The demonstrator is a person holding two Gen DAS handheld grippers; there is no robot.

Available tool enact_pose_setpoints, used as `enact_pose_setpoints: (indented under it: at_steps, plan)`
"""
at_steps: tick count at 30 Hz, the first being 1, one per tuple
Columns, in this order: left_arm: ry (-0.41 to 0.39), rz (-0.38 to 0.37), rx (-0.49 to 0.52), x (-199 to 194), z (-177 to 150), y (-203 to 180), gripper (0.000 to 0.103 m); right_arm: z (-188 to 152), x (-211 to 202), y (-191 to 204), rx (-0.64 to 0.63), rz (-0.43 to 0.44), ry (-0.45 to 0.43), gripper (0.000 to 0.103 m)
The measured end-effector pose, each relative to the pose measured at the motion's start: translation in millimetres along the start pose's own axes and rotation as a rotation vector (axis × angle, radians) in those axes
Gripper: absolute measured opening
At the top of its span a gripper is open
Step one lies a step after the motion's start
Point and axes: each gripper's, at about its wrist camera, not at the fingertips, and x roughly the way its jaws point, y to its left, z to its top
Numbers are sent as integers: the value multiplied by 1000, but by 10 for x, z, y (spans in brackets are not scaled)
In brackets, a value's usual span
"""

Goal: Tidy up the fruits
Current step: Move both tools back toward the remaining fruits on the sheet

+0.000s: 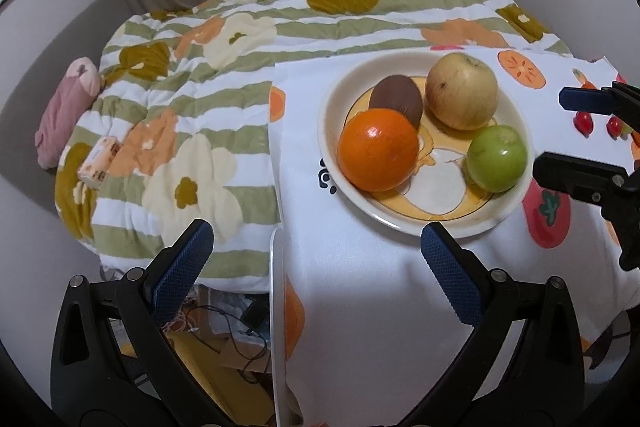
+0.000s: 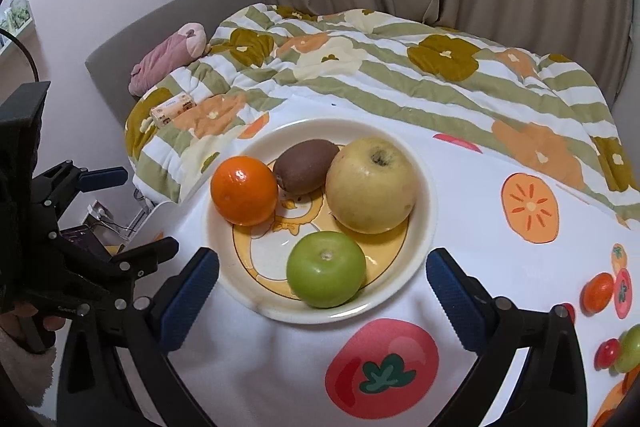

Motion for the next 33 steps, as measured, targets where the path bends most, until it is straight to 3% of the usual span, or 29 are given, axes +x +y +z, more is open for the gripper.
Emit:
enact_pose_setpoints:
  at_steps: [11, 23, 33]
  plan:
    - [-65, -7, 6, -549, 170, -413, 103, -37, -724, -132, 7, -26, -58, 103]
    - [-138, -95, 76, -971, 334, -1333, 103, -421, -1671, -777, 106, -175, -115, 103]
    - [-167, -205, 182, -966, 468, -2141, 103, -958, -2191, -1408, 253, -326, -134, 103]
